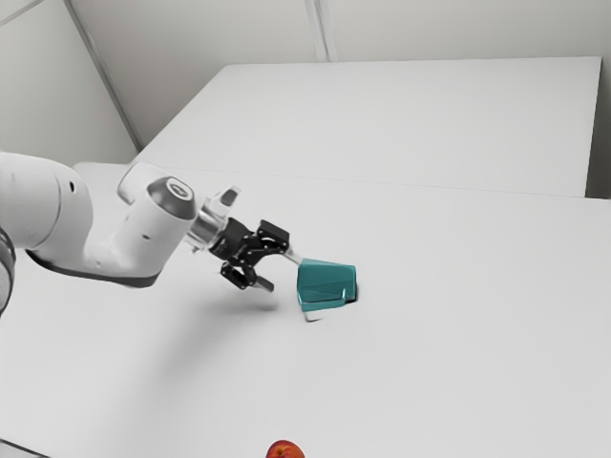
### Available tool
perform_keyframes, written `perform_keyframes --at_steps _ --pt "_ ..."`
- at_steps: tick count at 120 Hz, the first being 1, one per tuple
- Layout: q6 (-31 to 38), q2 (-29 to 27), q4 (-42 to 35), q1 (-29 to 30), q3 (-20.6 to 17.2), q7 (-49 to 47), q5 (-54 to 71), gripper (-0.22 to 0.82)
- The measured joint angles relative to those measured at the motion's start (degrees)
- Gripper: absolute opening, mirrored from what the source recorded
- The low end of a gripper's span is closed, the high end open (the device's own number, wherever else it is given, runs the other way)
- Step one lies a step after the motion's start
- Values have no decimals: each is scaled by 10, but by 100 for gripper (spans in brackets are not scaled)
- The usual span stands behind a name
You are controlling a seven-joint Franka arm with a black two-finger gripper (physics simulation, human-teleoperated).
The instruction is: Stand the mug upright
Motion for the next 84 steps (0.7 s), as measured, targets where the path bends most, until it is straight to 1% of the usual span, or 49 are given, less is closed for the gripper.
perform_keyframes --at_steps 39,71,84 --pt "2 54 58 -10 -2 28 -9 60" --pt "3 62 67 -18 -6 40 -11 60" --pt "3 72 82 -20 -10 44 -13 60"
